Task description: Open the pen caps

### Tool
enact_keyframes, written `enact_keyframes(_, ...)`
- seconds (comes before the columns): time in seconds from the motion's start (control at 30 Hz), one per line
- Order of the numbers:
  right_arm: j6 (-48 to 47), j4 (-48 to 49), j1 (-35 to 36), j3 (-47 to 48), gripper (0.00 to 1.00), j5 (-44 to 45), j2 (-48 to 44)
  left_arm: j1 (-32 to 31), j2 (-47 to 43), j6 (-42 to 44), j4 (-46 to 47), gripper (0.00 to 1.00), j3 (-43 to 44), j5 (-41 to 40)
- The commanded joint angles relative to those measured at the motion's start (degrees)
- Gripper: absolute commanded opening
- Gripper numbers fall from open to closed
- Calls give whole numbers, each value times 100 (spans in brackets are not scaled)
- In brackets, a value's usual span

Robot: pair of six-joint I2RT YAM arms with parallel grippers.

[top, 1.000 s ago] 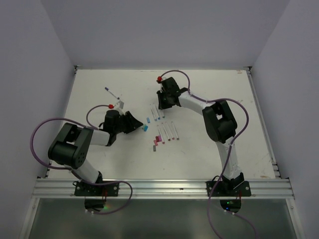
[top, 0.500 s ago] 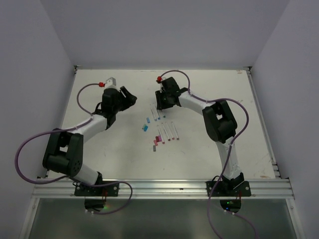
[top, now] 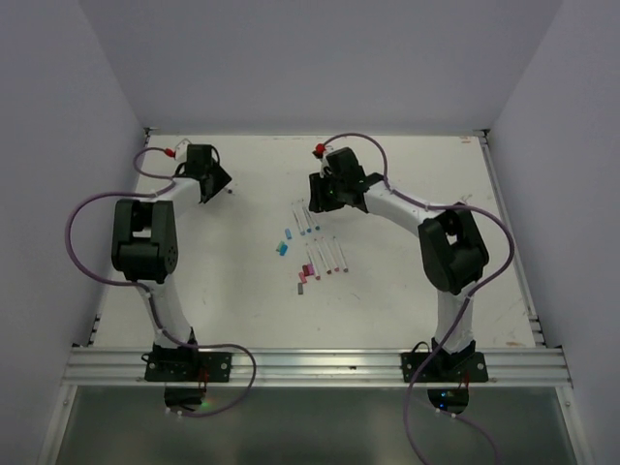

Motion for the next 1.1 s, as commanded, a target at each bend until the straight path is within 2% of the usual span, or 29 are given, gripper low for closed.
enact_keyframes(0.0, 75, 368, -24, -232, 39, -164, -436, -46, 366, -107, -757, 61, 741, -411)
enact_keyframes(0.17, 66, 447, -24, -355, 39, -207, -551, -55, 709, -106, -784, 62, 1023, -578)
enact_keyframes(0.33, 75, 588, -24, -522, 39, -217, -621, -55, 1104, -159, -1293, 63, 1628, -762)
enact_keyframes(0.43, 110, 676, -15, -601, 39, -251, -622, -64, 1359, -72, -1399, 63, 1962, -587)
enact_keyframes(0.7, 128, 781, -24, -742, 39, -190, -718, -169, 1948, 26, -2365, 64, 2850, -920)
enact_keyframes(0.83, 128, 825, -24, -804, 39, -216, -797, -239, 2150, -1, -2743, 63, 2965, -1244)
enact_keyframes(1.0, 172, 904, -15, -953, 39, -216, -937, -336, 2195, 69, -3042, 59, 2869, -1422)
enact_keyframes(1.07, 181, 948, -24, -1032, 39, -216, -990, -389, 2221, 183, -2990, 52, 2825, -1396)
